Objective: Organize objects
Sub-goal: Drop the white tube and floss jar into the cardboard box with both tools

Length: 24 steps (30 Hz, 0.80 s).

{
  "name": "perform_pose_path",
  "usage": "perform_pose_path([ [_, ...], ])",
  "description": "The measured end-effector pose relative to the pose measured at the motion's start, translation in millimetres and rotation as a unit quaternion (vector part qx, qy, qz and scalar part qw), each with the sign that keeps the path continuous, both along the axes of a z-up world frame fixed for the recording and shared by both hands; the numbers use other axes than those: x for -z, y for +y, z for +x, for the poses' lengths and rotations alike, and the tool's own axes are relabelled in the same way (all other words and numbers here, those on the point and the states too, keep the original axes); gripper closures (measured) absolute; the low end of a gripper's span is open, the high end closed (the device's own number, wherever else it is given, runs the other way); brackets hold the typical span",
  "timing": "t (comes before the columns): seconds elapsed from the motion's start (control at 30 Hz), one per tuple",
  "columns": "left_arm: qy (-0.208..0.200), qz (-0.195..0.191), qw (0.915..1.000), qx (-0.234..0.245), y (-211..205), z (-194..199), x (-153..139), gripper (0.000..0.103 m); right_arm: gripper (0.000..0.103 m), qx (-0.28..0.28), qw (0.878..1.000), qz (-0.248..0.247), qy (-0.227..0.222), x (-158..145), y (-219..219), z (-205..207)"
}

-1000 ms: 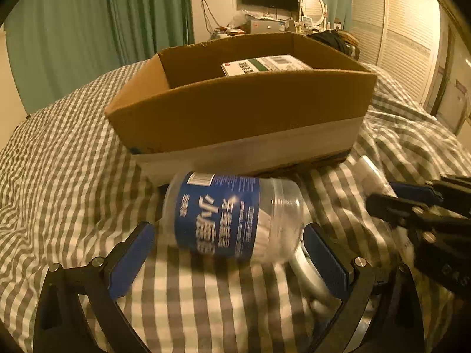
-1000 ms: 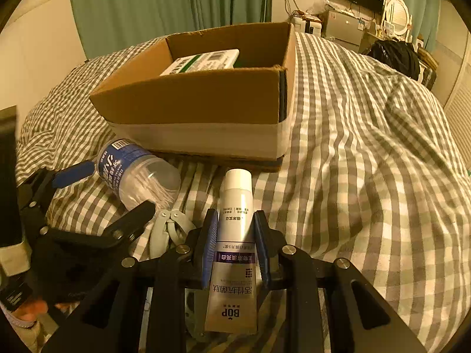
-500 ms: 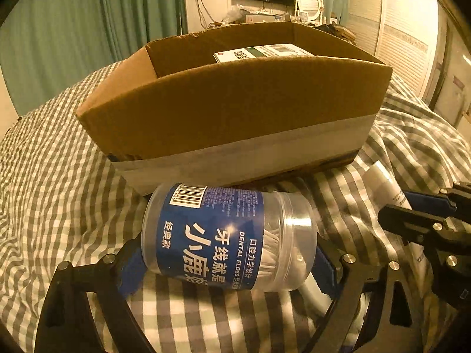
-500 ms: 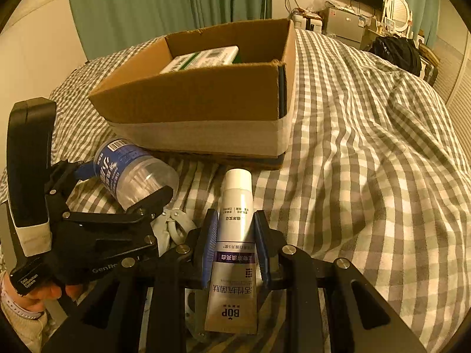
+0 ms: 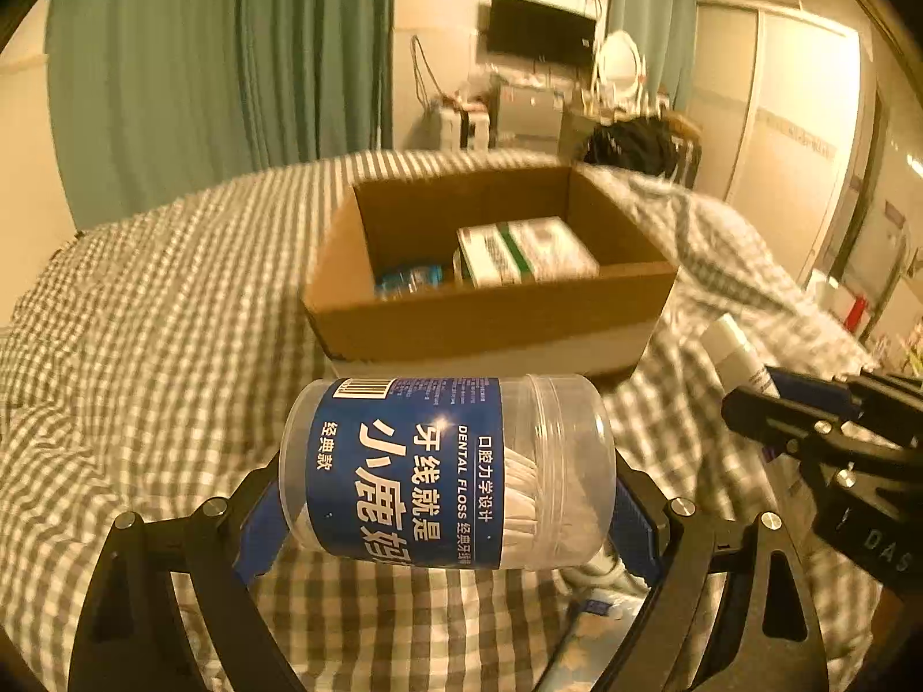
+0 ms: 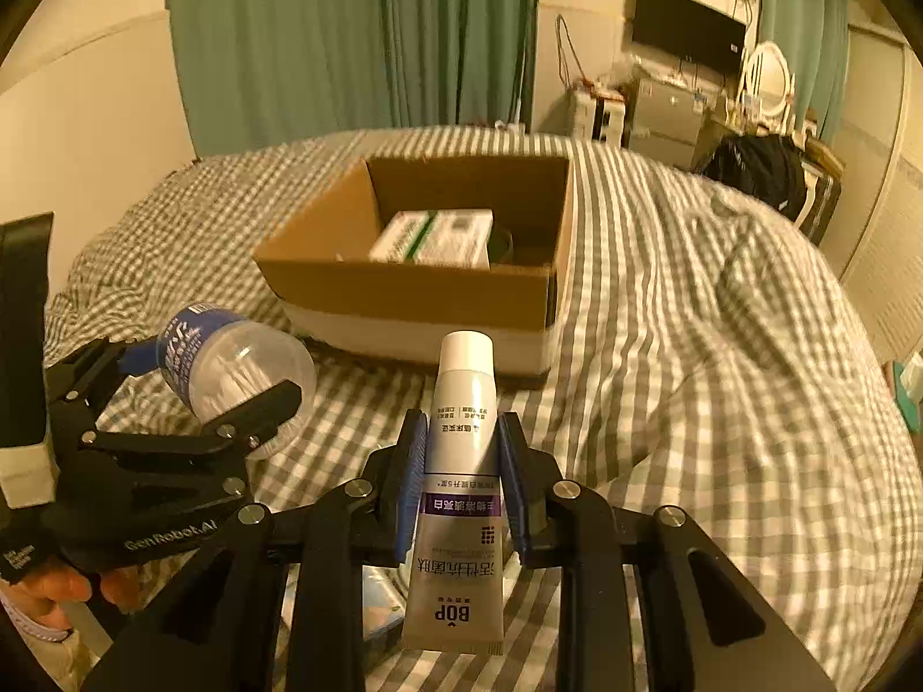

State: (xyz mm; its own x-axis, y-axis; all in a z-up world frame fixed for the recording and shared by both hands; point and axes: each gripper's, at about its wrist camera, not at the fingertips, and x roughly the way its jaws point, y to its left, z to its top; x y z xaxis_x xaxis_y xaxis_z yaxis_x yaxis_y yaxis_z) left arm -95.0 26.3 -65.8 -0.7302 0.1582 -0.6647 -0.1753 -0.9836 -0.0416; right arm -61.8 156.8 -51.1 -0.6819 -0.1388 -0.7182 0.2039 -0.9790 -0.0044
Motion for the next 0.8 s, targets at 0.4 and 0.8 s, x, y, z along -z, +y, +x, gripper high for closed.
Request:
perform_pose_path([
  [0.4, 0.077, 0.016, 0.9967, -0.019, -14.4, -11.3, -69.7, 0.013, 0.079, -0.010, 0.997, 0.019, 0.079, -68.5, -7.6, -10.8],
  [0.8, 0.104, 0.020, 0.9939, -0.029, -27.4, -73.9, -98.2, 0.013, 0.079, -0.004, 0.995, 0.012, 0.103, -97.1, -14.2, -83.0],
])
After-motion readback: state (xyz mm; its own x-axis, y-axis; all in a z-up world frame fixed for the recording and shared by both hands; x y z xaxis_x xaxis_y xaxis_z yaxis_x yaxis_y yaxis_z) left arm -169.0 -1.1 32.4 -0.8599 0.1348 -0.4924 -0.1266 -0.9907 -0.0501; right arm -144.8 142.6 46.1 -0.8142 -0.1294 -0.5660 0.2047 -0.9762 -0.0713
